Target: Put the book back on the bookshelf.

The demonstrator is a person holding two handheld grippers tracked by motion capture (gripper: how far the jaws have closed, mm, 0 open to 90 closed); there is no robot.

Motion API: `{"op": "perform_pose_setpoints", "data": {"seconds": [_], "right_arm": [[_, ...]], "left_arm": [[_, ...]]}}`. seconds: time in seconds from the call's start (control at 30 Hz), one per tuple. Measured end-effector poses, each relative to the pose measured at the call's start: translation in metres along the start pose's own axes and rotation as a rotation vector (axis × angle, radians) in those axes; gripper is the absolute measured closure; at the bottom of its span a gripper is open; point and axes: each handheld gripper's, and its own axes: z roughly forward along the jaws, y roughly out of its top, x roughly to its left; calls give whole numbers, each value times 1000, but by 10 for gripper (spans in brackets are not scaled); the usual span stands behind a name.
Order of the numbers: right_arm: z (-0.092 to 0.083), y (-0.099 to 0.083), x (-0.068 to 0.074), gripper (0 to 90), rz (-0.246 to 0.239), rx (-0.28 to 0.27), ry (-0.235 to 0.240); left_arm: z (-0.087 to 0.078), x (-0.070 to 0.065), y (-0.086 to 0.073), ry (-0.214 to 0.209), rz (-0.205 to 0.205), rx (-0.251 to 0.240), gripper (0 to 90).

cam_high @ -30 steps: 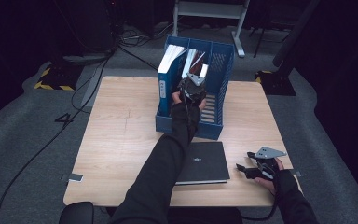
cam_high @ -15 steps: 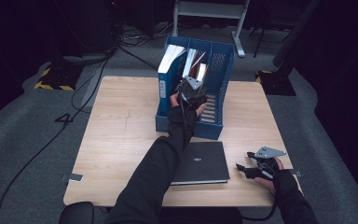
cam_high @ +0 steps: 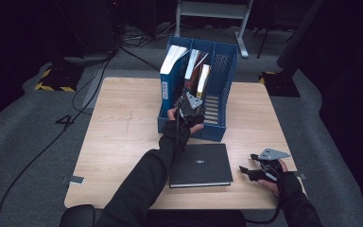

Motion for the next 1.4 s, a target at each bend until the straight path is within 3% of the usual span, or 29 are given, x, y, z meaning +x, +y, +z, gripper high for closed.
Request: {"op": "perform_pose_setpoints", "data": {"seconds": [0.13,0.37,0.57,0.9,1.23,1.4], "right_arm": [[0,0,0,248,0,2,2],[0,0,0,248,-1,0,0],[0,0,0,248,-2,0,2],[0,0,0,248,-2,0,6],[0,0,-1,242,5,5,9],[0,0,-1,239,7,5,9]], "left_arm": [[1,3,-1,5,-18,4,630],[9,7,4,13,-43,22,666],[19,13,12,50,-57,45,700],[33,9,20,97,-74,51,709],[27,11,17,74,-98,46,700],[17,12,19,54,-67,48,682]]}}
